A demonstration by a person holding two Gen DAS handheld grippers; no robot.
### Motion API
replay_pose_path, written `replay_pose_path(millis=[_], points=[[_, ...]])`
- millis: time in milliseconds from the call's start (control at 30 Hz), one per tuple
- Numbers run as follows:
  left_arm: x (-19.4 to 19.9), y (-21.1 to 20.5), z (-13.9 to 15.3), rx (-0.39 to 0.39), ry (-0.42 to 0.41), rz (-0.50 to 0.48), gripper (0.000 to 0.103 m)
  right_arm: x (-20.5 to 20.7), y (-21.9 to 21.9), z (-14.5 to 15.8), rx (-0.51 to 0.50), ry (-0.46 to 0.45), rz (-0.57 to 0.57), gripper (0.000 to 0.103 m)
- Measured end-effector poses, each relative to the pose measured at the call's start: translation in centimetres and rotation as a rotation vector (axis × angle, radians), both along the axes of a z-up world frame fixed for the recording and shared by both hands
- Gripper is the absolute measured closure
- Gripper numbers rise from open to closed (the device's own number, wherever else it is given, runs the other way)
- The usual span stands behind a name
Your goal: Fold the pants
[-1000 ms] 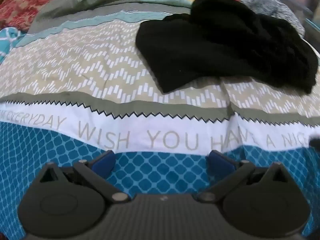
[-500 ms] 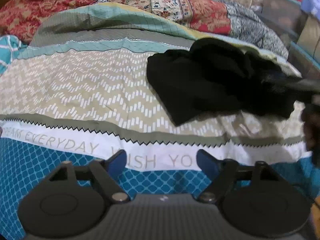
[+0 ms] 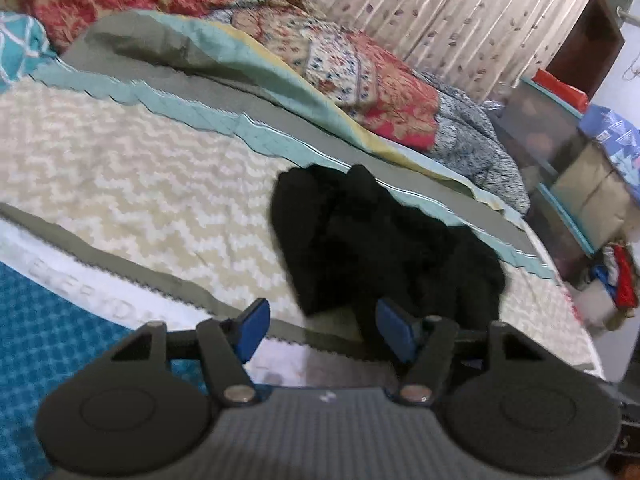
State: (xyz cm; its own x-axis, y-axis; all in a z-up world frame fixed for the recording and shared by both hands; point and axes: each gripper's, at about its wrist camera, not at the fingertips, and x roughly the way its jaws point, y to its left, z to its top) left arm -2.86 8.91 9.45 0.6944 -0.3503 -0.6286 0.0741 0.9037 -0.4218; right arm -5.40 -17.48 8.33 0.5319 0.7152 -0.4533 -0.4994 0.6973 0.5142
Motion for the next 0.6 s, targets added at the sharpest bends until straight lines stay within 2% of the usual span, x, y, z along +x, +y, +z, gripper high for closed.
replay_pose_path(millis=[67,133,233,333,367,433,500,533,567,600], points=[[-0.2,0.3,0.1,0.008,-0.004,-0.002,0.043,-0.7,-1.9,0.0,0.042,0.001,-0.055,0.061],[-0.3,0.4,0.0,0.002,-0.004,-0.012,0.043,-0.6,-4.9,0.5,0.058,-0.039,-0.183,0.059],[-0.5,0.0,-0.6,-0.015,0.006,-0.045,0.043,0.1,-8.4,0.0,0.009,-0.064,-0.424,0.054],[-0.7,-1.3,-1.0,-0.018,0.012,-0.107,0.043,1.3,-11.7,-1.5,-0.047,-0.027,-0.643,0.047],[-0.8,-1.8,-1.1,-0.014,0.011,-0.132,0.042,1.7,-12.3,-2.0,-0.047,-0.01,-0.691,0.041],[-1.2,-3.1,-1.2,-0.004,0.009,-0.184,0.039,2.5,-13.4,-3.3,-0.028,0.039,-0.748,0.036],[-1.5,-4.0,-1.2,0.004,0.006,-0.214,0.038,4.1,-12.8,-4.3,-0.023,0.104,-0.7,0.041],[-1.5,-4.2,-1.0,0.002,0.002,-0.223,0.036,4.4,-12.2,-4.6,-0.024,0.136,-0.642,0.066],[-1.7,-4.2,-0.9,-0.001,-0.005,-0.225,0.033,4.5,-11.2,-4.9,-0.037,0.163,-0.591,0.078],[-1.7,-4.1,-0.7,-0.005,-0.013,-0.221,0.03,4.1,-10.1,-4.9,-0.031,0.168,-0.53,0.08]])
